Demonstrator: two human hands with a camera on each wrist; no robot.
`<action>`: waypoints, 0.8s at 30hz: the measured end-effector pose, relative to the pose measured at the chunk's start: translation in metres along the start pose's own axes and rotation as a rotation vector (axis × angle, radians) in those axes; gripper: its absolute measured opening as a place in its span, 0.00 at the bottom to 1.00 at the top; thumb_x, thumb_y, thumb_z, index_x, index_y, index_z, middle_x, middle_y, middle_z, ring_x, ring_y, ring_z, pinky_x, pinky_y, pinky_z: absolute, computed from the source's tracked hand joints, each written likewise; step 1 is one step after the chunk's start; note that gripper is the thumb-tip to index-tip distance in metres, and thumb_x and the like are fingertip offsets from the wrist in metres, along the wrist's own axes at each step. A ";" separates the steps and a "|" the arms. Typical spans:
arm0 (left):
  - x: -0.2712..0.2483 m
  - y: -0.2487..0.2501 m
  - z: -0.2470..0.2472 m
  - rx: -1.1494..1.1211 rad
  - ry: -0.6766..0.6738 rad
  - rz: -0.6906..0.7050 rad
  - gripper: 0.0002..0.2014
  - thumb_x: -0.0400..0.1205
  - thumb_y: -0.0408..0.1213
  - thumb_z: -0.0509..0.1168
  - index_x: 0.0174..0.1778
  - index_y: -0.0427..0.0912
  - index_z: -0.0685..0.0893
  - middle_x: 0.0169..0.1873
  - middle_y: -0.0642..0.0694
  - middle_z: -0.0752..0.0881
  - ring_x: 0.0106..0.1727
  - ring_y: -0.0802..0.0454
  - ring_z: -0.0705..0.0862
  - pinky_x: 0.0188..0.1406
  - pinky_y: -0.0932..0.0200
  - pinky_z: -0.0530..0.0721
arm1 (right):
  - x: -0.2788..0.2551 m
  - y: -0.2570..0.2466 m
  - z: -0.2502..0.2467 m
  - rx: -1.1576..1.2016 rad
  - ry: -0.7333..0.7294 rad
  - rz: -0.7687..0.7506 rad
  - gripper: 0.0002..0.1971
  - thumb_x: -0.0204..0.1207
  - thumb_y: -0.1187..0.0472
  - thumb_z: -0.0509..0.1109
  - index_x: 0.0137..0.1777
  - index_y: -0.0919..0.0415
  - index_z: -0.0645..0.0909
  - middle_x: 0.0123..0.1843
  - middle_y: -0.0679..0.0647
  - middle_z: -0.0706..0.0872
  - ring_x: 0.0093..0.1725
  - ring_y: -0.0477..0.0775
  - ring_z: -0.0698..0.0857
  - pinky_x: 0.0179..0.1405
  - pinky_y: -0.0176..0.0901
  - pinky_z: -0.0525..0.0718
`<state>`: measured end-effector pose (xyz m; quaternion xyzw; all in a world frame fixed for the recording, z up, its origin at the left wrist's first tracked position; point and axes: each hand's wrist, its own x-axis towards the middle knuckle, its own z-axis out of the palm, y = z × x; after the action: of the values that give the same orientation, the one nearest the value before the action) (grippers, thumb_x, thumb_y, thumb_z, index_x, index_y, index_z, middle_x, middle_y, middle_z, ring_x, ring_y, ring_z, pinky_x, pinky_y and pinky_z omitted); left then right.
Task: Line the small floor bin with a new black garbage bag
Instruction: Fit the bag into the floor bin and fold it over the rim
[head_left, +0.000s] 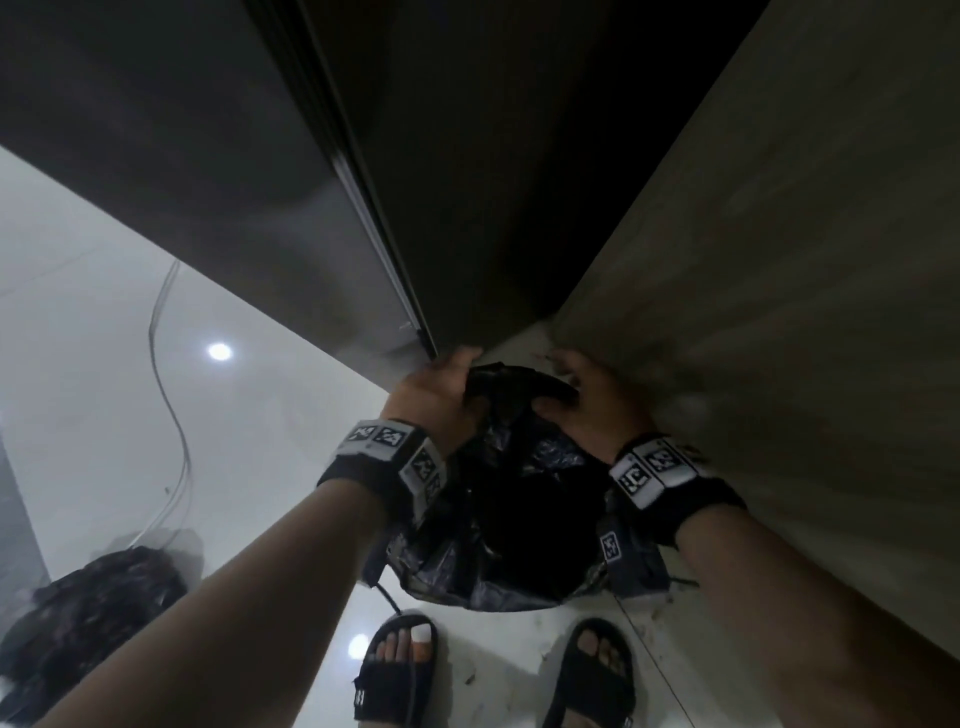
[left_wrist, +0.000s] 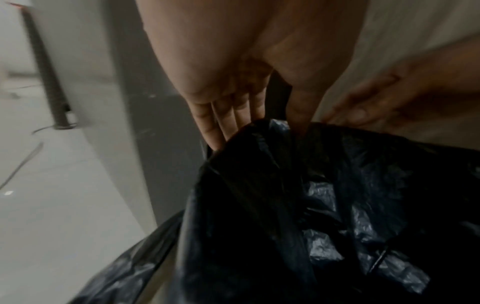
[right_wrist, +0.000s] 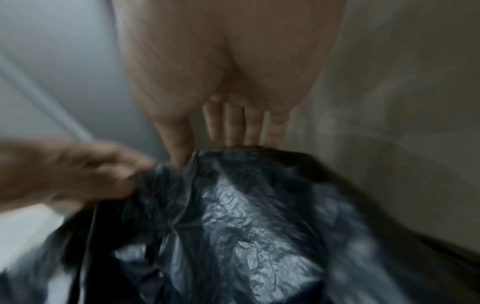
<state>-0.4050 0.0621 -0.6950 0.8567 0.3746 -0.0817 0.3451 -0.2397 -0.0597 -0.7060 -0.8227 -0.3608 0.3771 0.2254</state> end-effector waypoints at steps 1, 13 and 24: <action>0.004 0.003 0.003 0.001 -0.032 0.047 0.26 0.76 0.47 0.63 0.72 0.52 0.70 0.66 0.41 0.82 0.65 0.39 0.82 0.64 0.47 0.80 | 0.005 -0.004 0.006 -0.091 -0.022 -0.081 0.24 0.73 0.58 0.72 0.69 0.50 0.74 0.65 0.55 0.84 0.64 0.59 0.82 0.63 0.55 0.81; -0.007 -0.008 -0.009 -0.214 -0.061 -0.229 0.33 0.75 0.64 0.62 0.76 0.59 0.67 0.72 0.47 0.78 0.71 0.45 0.78 0.70 0.54 0.75 | -0.001 0.024 0.002 -0.011 -0.125 0.169 0.28 0.78 0.42 0.63 0.76 0.53 0.69 0.73 0.60 0.79 0.71 0.60 0.78 0.68 0.50 0.75; -0.114 -0.029 0.026 -0.264 0.017 -0.516 0.24 0.81 0.37 0.62 0.74 0.49 0.71 0.64 0.35 0.83 0.60 0.33 0.82 0.57 0.45 0.81 | -0.110 0.060 0.016 -0.015 0.106 0.339 0.20 0.81 0.49 0.63 0.68 0.59 0.78 0.66 0.64 0.83 0.66 0.66 0.81 0.63 0.54 0.80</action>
<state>-0.5025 -0.0078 -0.6845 0.6812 0.5906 -0.1100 0.4183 -0.2767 -0.1804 -0.7041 -0.8921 -0.2073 0.3631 0.1712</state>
